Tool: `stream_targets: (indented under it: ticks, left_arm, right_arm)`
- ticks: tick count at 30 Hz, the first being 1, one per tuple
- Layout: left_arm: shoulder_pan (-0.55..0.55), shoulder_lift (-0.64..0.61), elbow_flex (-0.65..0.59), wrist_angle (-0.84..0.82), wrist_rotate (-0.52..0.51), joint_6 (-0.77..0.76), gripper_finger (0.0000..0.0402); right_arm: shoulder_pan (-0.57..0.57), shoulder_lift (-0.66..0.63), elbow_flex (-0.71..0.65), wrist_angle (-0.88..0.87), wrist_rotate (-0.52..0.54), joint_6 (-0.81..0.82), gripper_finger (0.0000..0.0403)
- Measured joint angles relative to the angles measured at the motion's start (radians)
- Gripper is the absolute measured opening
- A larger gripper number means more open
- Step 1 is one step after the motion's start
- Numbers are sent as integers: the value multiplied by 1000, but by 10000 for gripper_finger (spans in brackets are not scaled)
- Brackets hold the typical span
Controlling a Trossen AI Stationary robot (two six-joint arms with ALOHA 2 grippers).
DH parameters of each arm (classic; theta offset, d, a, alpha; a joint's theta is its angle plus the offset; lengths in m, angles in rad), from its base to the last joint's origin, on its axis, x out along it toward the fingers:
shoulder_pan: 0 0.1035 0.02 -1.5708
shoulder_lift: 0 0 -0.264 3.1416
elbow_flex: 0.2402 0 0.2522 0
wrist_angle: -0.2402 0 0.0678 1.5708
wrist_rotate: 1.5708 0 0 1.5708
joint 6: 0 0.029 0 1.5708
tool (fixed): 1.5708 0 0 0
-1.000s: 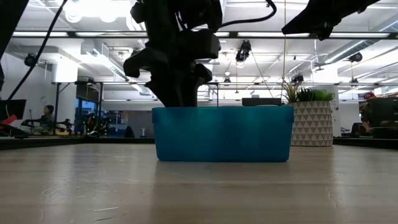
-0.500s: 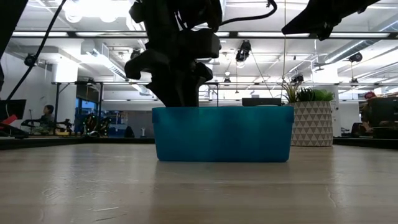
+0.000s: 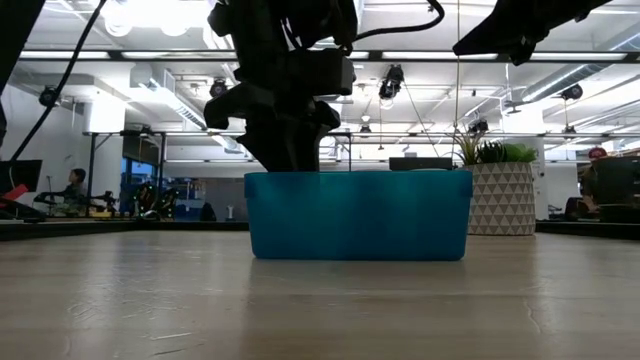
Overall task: Pick and place pill bottles into a basket
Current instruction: Put the white pill bottle into the blue bin
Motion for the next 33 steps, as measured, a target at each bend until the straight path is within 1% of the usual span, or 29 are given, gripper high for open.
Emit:
stream_targets:
  ticks: [22, 25, 30, 33]
  left_arm:
    - [0, -2, 1, -10, 5, -5, 169]
    - [1, -1, -1, -15, 3, -19, 190]
    - [2, 1, -4, -15, 3, -21, 245]
    - [2, 1, -4, -15, 2, -21, 269]
  right_arm:
    - [0, 0, 0, 0, 0, 0, 9]
    - [0, 0, 0, 0, 0, -1, 9]
    - [0, 0, 0, 0, 0, -1, 9]
    - [0, 0, 0, 0, 0, -1, 9]
